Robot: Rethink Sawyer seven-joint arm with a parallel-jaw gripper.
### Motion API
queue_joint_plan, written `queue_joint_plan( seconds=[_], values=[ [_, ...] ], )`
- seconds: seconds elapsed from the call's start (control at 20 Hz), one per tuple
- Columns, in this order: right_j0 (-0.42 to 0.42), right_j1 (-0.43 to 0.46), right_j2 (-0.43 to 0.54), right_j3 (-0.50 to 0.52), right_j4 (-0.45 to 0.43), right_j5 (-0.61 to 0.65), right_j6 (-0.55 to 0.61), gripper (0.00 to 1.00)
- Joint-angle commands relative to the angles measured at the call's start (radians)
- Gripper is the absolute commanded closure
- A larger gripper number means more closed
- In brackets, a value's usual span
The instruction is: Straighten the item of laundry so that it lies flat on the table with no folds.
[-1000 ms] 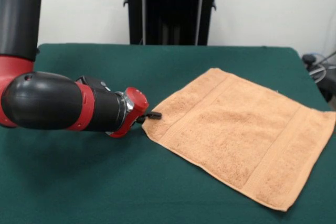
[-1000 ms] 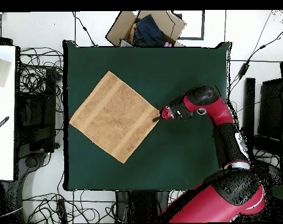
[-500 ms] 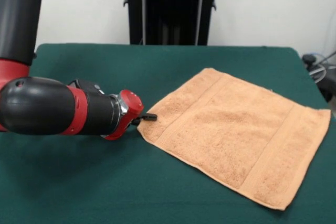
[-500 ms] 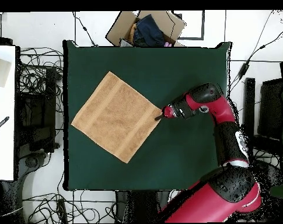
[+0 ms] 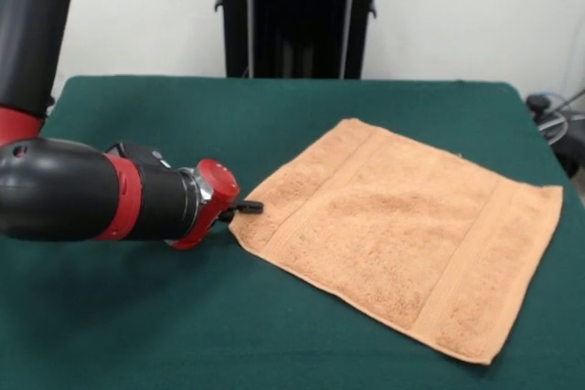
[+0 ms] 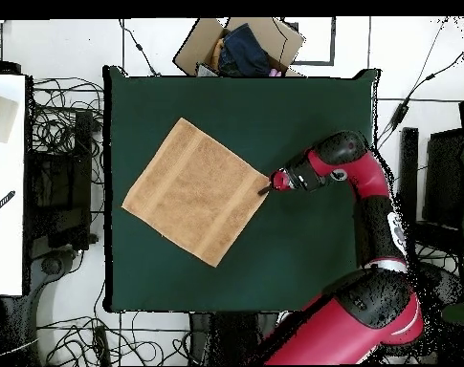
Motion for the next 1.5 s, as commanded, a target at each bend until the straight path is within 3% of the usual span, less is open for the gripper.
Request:
queue_joint_plan(
  seconds=[0.05, 0.35, 0.85, 1.5],
  values=[
    [0.044, 0.027, -0.022, -0.188, -0.138, -0.032, -0.232, 1.00],
    [0.073, 0.054, -0.002, -0.297, -0.166, 0.047, -0.252, 1.00],
    [0.091, 0.087, 0.023, -0.391, -0.191, 0.126, -0.283, 1.00],
    [0.101, 0.096, 0.013, -0.414, -0.181, 0.134, -0.296, 1.00]
  ],
)
